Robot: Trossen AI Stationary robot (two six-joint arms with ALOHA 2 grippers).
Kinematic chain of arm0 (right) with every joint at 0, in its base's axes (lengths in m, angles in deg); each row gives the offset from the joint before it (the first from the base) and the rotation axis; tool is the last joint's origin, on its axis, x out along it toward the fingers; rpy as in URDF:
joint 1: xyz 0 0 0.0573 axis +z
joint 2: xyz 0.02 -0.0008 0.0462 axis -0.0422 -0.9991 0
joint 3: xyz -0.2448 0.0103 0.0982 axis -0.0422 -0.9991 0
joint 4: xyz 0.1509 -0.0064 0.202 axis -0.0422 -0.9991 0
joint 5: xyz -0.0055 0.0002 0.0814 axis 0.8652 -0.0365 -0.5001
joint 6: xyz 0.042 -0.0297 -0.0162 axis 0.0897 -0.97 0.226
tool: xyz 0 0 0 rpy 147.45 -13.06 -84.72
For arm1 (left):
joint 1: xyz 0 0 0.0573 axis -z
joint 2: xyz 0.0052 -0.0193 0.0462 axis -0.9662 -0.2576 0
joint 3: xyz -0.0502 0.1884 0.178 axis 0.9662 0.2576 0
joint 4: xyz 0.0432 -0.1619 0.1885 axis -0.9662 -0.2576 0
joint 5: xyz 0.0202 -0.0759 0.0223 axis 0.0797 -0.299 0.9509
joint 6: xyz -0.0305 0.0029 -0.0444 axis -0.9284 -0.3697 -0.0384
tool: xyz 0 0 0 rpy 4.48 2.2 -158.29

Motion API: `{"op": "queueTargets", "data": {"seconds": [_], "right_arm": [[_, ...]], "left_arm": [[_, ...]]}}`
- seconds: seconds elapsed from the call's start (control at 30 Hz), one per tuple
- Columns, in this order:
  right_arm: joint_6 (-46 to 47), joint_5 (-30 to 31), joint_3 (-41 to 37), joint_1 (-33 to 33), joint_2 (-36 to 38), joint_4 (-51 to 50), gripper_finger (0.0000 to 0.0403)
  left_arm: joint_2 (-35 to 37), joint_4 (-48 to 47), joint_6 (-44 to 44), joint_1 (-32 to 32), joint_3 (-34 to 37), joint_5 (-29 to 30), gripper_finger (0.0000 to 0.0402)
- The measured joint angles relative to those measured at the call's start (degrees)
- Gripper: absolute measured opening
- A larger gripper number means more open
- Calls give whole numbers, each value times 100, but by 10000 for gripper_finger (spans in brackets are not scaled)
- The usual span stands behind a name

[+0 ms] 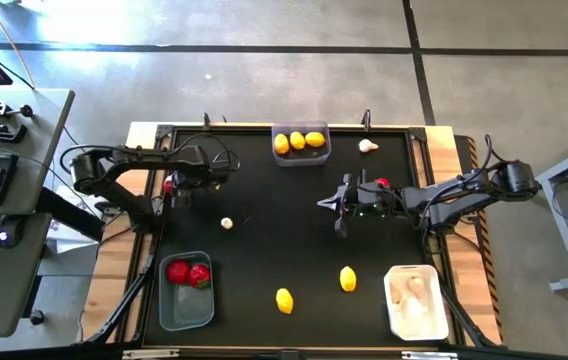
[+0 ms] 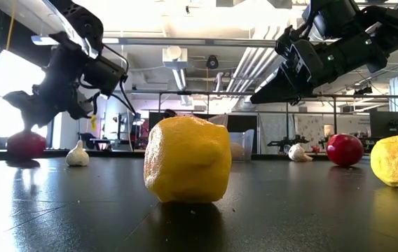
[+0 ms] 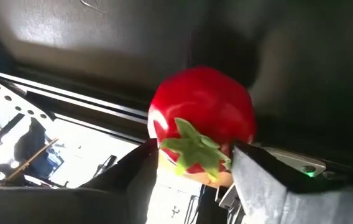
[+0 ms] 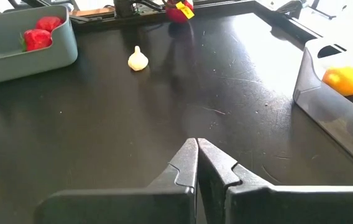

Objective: Sort produce into baskets
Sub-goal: Put the left tomato into the dark green bin

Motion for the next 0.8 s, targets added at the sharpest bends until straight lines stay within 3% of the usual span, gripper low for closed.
{"op": "queueTargets", "data": {"seconds": [0.33,0.5,0.8], "right_arm": [[0,0,0,0,0,0,0],[0,0,0,0,0,0,0],[0,0,0,0,0,4,0]], "left_arm": [[0,105,97,-139,1,76,11],[0,11,193,-76,1,602,2],[142,-113,186,154,-1,685,0]]}}
